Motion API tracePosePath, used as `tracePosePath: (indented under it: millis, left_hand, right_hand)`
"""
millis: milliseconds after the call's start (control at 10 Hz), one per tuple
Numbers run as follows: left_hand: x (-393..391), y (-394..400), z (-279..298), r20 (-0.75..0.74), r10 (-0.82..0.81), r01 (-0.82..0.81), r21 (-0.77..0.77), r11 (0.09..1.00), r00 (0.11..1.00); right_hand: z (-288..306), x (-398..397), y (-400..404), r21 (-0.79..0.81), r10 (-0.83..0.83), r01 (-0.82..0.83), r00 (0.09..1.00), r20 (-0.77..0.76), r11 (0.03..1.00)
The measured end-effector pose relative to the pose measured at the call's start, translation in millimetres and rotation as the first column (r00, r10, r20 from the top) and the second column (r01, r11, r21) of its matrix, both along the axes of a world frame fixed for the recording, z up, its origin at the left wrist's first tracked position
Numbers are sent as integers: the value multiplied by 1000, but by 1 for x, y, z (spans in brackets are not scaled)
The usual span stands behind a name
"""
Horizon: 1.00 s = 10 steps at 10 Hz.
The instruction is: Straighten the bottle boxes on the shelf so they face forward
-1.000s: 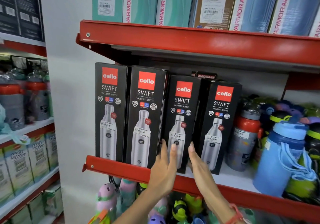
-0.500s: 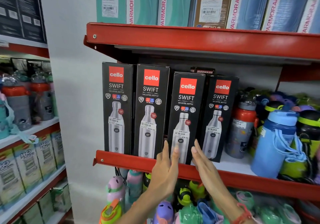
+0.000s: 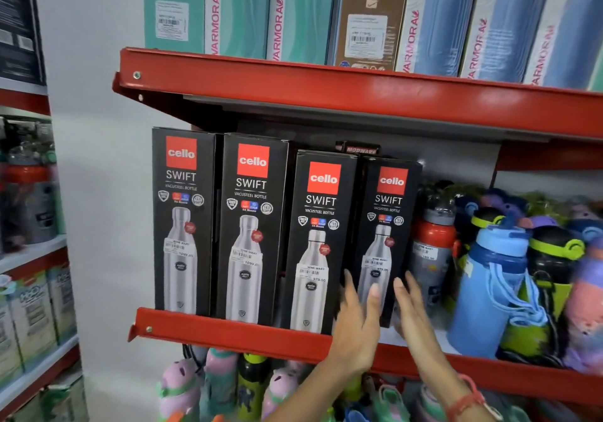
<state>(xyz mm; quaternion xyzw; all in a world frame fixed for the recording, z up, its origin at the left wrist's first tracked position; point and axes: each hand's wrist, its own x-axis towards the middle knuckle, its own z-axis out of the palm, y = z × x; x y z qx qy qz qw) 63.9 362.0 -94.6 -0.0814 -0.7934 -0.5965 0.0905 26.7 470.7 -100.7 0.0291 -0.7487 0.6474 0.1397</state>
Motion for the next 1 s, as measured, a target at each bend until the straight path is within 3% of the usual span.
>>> tracePosePath:
  millis: [400, 600, 800, 900, 1000]
  left_hand:
    - [10, -11, -6, 68, -53, 52, 11, 999, 996]
    - [37, -23, -10, 47, -58, 60, -29, 998, 997]
    - [55, -26, -9, 62, -66, 70, -58, 996, 996]
    - [60, -36, 0, -7, -41, 40, -61, 997, 999]
    - [61, -53, 37, -224, 13, -14, -3, 1000, 974]
  right_hand:
    - [-19, 13, 16, 206, 152, -143, 988, -27, 968]
    - [-13, 46, 13, 271, 138, -129, 990, -15, 954]
    - [-14, 63, 8, 450, 57, -21, 996, -66, 893]
    - [-3, 67, 4, 534, -54, 177, 970, -238, 827]
    - [37, 67, -5, 566, -73, 442, 828, -556, 696]
